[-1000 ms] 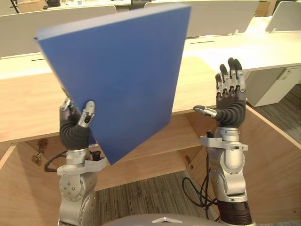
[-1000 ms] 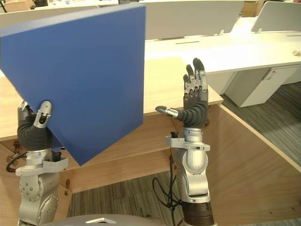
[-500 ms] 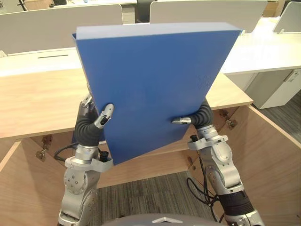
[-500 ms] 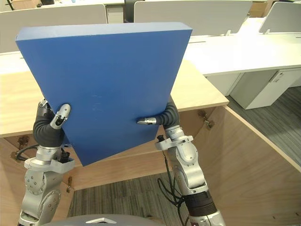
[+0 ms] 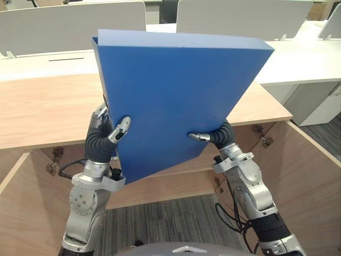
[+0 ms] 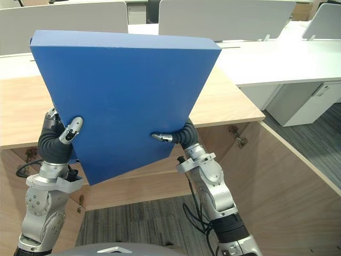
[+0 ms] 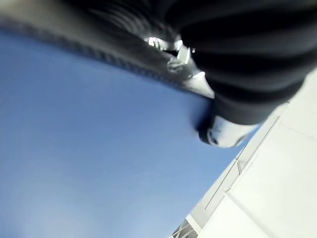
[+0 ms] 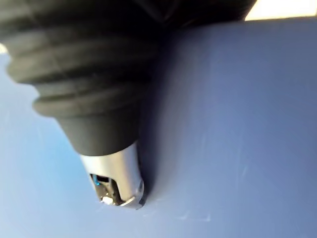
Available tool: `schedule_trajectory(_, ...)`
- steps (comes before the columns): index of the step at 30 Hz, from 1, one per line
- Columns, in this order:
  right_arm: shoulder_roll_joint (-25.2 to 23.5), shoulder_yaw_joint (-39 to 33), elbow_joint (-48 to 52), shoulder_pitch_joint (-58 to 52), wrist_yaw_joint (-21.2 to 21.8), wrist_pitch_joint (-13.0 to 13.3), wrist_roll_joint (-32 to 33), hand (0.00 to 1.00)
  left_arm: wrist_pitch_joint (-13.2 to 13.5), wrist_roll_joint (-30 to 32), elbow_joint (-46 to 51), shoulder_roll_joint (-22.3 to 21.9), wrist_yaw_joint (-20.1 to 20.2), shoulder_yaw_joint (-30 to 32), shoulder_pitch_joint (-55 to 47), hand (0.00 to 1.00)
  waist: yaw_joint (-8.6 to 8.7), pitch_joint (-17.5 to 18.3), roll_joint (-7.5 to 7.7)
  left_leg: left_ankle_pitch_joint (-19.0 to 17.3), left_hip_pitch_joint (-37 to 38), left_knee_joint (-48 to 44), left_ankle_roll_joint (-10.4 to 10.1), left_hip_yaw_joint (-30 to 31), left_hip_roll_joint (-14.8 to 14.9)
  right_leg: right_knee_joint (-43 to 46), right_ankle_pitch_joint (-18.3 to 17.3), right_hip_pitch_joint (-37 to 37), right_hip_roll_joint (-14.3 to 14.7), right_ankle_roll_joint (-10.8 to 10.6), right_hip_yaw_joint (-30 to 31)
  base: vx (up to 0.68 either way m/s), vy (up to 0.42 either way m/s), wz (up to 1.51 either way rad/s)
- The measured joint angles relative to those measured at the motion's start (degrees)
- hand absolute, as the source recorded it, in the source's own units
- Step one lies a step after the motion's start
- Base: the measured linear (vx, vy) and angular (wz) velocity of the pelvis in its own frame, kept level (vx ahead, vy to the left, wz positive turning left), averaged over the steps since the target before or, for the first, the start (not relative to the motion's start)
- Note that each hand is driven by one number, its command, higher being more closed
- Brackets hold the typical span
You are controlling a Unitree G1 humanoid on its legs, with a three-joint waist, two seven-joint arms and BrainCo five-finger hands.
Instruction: Walk over to the cabinet, pick up the folder, carry it to the office cabinet, place the folder inside the office cabinet, then close the office cabinet door
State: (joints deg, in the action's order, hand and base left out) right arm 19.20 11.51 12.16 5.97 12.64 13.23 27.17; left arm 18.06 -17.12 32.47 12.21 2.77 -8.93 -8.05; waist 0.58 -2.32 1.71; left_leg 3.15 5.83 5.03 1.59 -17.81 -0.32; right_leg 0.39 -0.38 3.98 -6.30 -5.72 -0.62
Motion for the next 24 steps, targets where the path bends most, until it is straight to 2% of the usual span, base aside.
schedule_trajectory(7,-5.26,-1.02,-0.81,-0.1,-0.63,0.1,-0.57,1.0,0.65,4.96,0.0,-1.89,-3.03,1.37,-0.01,1.0,-0.02,0.78,0.3,0.16,-0.09,0.03,-0.11,0.22,0.02,0.11,-0.12,0.0,-0.06,0.42,-0.21,-0.04,0.006,0.02)
schedule_trajectory(8,-5.88,-1.02,-0.8,-0.17,-0.68,0.15,-0.64,1.0,0.69,5.11,0.0,-2.16,-3.4,1.64,-0.03,0.0,-0.03,1.06,0.37,0.16,-0.12,0.04,-0.12,0.29,0.02,0.13,-0.13,0.01,-0.08,0.4,-0.27,-0.02,0.005,0.03)
schedule_trajectory(13,-9.61,-1.04,-0.79,-1.49,-0.88,0.2,-2.39,1.0,1.22,8.57,-1.23,-3.93,-4.31,3.71,-0.3,0.0,-0.04,1.98,0.53,0.18,-0.29,0.04,-0.14,0.6,0.02,0.13,-0.09,0.01,-0.15,0.33,-0.53,-0.01,0.003,0.03)
schedule_trajectory(18,-12.22,-1.85,-0.04,-1.53,-2.29,0.35,-2.85,1.0,1.26,12.96,-3.11,-5.63,-8.24,5.67,-2.65,0.0,0.13,2.04,0.43,0.18,-0.52,0.03,-0.13,0.97,0.0,0.05,-0.06,0.03,-0.29,0.33,-0.97,0.01,0.002,0.04)
schedule_trajectory(21,-13.72,-3.59,0.52,-2.2,-3.31,0.68,-2.9,1.0,1.24,14.39,-4.29,-6.84,-10.48,8.3,-3.33,0.0,0.02,2.07,0.47,0.22,-0.72,0.02,-0.11,1.91,-0.15,0.0,-0.12,0.32,-0.38,0.32,-1.85,0.03,0.0,0.14)
schedule_trajectory(24,-15.47,-5.89,0.73,-3.73,-4.1,1.51,-2.87,1.0,1.15,15.13,-4.55,-8.58,-13.36,14.15,-5.85,0.0,-0.06,2.11,0.36,0.39,-0.73,0.01,0.13,2.16,-0.16,-0.16,-0.14,0.49,-0.34,0.3,-2.09,0.03,-0.003,0.04)
